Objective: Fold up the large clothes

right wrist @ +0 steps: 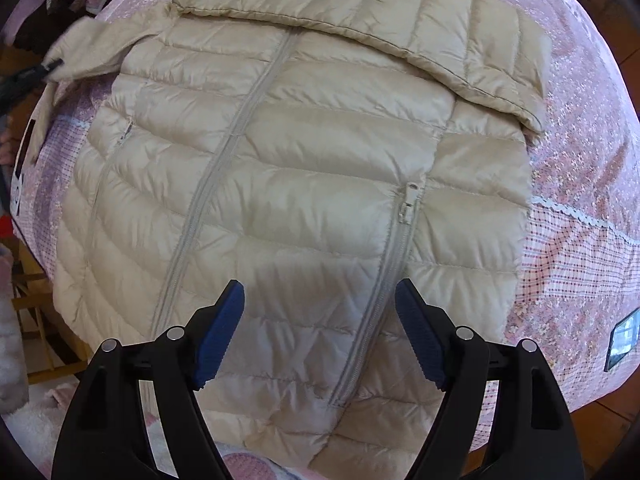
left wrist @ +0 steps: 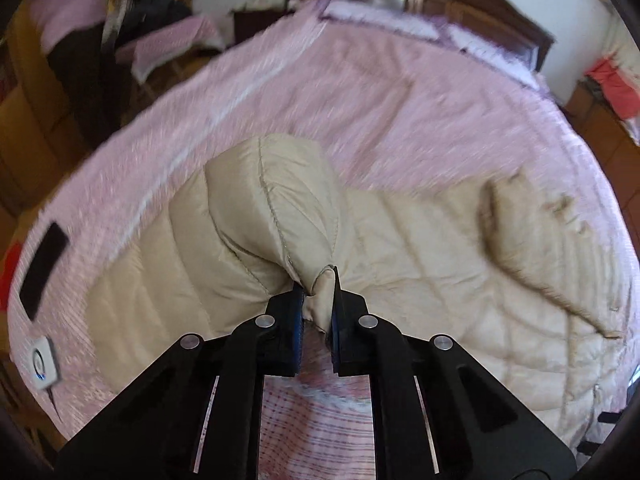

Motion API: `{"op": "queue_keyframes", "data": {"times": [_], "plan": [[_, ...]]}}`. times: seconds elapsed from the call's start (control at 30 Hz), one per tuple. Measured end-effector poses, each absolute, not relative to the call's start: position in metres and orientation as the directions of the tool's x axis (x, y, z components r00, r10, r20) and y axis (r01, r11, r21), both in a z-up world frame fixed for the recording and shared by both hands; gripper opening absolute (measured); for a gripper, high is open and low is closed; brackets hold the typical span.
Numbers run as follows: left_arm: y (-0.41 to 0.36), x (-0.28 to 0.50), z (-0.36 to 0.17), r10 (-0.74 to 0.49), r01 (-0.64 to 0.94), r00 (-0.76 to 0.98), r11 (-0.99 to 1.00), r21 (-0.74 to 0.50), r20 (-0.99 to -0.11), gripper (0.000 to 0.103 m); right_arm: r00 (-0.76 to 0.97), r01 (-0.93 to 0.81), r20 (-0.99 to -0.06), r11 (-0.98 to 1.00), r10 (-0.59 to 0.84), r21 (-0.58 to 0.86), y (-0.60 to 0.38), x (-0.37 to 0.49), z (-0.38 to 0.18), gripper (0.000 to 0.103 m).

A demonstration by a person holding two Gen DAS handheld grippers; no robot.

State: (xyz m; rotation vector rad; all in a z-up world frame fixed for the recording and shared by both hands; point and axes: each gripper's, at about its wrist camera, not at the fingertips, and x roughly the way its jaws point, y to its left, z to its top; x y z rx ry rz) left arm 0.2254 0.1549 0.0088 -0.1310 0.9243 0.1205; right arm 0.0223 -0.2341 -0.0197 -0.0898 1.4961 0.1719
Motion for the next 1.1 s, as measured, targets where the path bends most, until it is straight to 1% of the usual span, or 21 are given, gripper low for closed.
{"op": "queue_keyframes", "data": {"times": [0.13,0.27,0.4,0.5,0.57,0.7,0.87,1.0,1.1], "plan": [[0.129,0.203,0.049,-0.015,-0.076,0.669,0.993,-0.089,-0.743,0.010,0.048,-0.159,-0.997,0.986,0.058,0.050,-0.258,0.018,-0.013,0.076],[0.086,0.199,0.077,-0.083,0.040,0.712,0.996,-0.079,-0.697,0.010,0.047,-0.158,-0.998,0.987,0.046,0.039,-0.269,0.013,-0.010,0.076],[0.042,0.191,0.091,-0.160,0.140,0.720,0.987,-0.084,-0.675,0.010,0.062,-0.145,-0.997,0.989,0.042,0.033,-0.284,0.012,-0.003,0.076],[0.003,0.189,0.091,-0.197,0.212,0.714,0.975,-0.061,-0.672,0.010,0.077,-0.129,-0.996,0.991,0.043,0.033,-0.301,0.012,0.001,0.076],[-0.018,0.184,0.086,-0.220,0.248,0.700,0.967,-0.057,-0.679,0.010,0.079,-0.118,-0.996,0.992,0.048,0.038,-0.310,0.013,0.002,0.076],[-0.062,0.189,0.059,-0.261,0.316,0.641,0.947,-0.062,-0.722,0.010,0.074,-0.096,-0.996,0.994,0.052,0.045,-0.330,0.014,0.000,0.076],[-0.104,0.191,0.012,-0.278,0.372,0.564,0.926,-0.061,-0.778,0.010,0.084,-0.070,-0.995,0.996,0.057,0.052,-0.354,0.014,0.000,0.076],[-0.120,0.195,-0.025,-0.255,0.378,0.509,0.924,-0.053,-0.822,0.011,0.084,-0.042,-0.994,0.997,0.064,0.060,-0.378,0.016,-0.004,0.076],[-0.125,0.197,-0.045,-0.225,0.373,0.487,0.927,-0.032,-0.844,0.016,0.090,-0.021,-0.993,0.997,0.076,0.074,-0.384,0.015,-0.010,0.081]]}}
